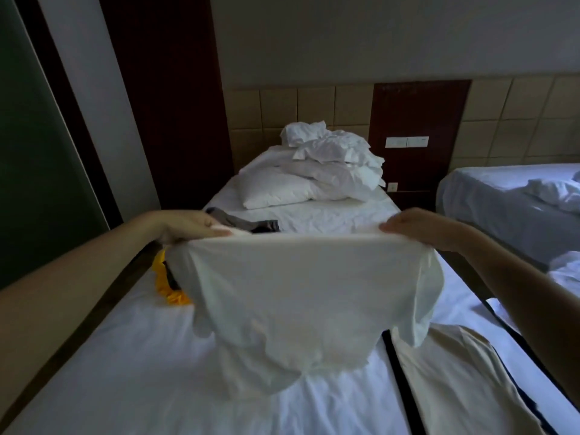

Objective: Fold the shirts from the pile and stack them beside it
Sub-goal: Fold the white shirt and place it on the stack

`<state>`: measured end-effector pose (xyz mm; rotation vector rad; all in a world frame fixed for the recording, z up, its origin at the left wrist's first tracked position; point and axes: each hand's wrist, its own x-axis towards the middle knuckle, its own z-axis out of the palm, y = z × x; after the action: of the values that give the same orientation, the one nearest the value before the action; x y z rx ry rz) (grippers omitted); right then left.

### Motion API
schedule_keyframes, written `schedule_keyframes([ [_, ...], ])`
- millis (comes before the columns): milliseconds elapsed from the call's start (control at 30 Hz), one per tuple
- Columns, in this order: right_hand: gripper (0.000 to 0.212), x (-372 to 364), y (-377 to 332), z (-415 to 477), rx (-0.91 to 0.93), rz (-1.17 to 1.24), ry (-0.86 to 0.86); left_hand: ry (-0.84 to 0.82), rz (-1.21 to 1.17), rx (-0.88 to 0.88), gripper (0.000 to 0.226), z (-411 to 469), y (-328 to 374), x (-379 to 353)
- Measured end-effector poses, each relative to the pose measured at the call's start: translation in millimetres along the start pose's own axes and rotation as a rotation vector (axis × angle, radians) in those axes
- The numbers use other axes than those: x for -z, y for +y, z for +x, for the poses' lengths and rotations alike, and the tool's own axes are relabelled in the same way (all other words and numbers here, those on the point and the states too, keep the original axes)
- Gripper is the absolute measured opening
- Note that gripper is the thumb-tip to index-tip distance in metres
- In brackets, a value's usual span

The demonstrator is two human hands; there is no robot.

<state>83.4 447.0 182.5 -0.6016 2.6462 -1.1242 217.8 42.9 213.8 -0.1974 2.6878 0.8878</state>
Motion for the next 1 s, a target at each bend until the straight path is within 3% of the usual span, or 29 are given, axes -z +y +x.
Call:
schedule_keyframes([
  [100, 0.046, -17.3, 23.4, -6.7, -0.254, -0.025, -0.631, -0.360, -0.120, 0.274, 0.032, 10.2, -23.0, -23.2],
  [167, 0.035, -29.6, 28.6, -1.7, -0.275, -0.061, -0.663, -0.465, -0.040, 0.291, 0.024, 19.4, -27.6, -35.9],
  [233, 0.024, -31.2, 28.4, 14.1, -0.201, -0.023, -0.381, -0.280, 0.115, 0.194, 0.017, 32.6, -27.4, -33.4],
  [367, 0.018, -2.7, 6.1, 50.8, -0.036, 0.188, 0.170, 0.365, 0.116, -0.022, 0.027, 51.5, -6.8, 13.8],
  [433, 0.015, 19.3, -21.2, 60.3, 0.037, 0.203, 0.324, 0.542, 0.063, -0.096, 0.025, 47.1, 17.1, 40.6],
  [567, 0.022, 65.5, -79.3, 60.8, 0.220, 0.011, 0.583, 0.865, -0.003, -0.251, 0.031, 28.0, 67.0, 84.7],
  [700, 0.017, 92.2, -110.6, 42.5, 0.344, -0.066, 0.729, 1.045, -0.023, -0.420, 0.029, 0.9, 93.4, 93.1],
  [767, 0.023, 88.3, -107.4, 28.5, 0.340, -0.109, 0.645, 0.975, 0.036, -0.441, 0.020, -13.9, 90.2, 81.8],
  [833, 0.021, 75.8, -91.6, 12.3, 0.294, -0.187, 0.475, 0.768, 0.086, -0.397, 0.010, -26.6, 71.6, 67.0],
  [933, 0.030, 45.6, -44.6, -13.3, 0.145, -0.413, 0.129, 0.344, 0.130, -0.269, 0.034, -40.5, 23.7, 26.4],
  [1000, 0.029, 13.2, -8.8, -33.6, 0.026, -0.360, -0.224, 0.058, 0.145, -0.124, 0.042, -42.0, -12.0, -17.9],
])
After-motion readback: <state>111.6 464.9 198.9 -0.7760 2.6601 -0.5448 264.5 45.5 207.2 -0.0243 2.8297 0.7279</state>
